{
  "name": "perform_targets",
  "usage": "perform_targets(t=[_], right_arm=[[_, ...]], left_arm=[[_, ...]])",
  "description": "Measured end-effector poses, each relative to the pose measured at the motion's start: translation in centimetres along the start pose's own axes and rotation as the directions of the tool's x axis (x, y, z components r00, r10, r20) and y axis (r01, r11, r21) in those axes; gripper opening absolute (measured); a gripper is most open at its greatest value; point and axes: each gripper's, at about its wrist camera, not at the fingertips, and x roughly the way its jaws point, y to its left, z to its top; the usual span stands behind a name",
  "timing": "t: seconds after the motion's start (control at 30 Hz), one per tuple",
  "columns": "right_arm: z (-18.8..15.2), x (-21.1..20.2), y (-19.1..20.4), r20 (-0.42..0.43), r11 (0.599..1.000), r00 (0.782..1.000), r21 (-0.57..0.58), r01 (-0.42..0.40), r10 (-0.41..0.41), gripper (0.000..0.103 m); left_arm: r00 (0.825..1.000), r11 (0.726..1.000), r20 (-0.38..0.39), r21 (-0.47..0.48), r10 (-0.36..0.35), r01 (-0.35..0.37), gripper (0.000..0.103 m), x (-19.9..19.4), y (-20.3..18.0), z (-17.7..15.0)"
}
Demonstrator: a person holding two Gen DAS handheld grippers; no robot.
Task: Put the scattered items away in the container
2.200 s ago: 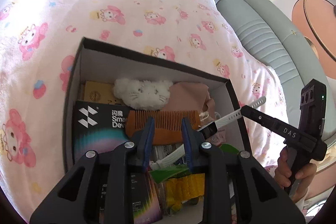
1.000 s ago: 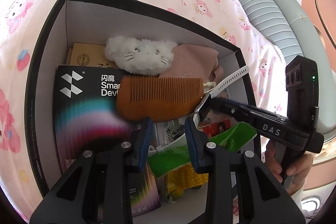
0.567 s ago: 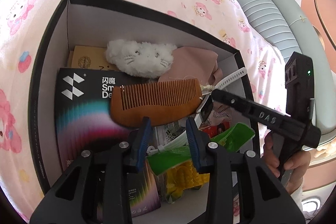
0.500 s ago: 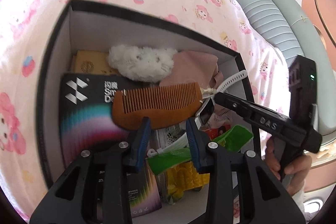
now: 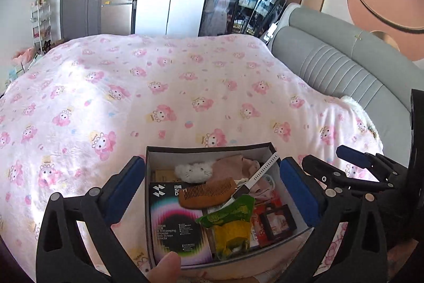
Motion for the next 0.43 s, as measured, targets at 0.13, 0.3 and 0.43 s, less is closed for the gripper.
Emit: perform_targets(t=[0.13,0.3,0.43], right_arm=[[-1.6,-3.6,-0.5,0.017,0.998,0.999,0.046,-0.03,0.029,0.079],[-4.1,-5.0,-0.6,0.001,0.997,0.999,0.063,-0.042,0.042,0.079],[-4.5,-5.3,-0.3,0.001,0.998,0.999,0.042,-0.041,0.041,0.079]], left_arm=[[0.999,1.0,0.035,-0.006,0.02,-0.02,0.102,-3.3,0.0,-1.6],[0.999,0.999,0.015,0.009,0.052,-0.052,0.102,-4.5,-0.5,-3.8],[0.999,0.998,0.007,0.016,0.054,-0.054,0.102,-4.8,-0.7,-4.4]])
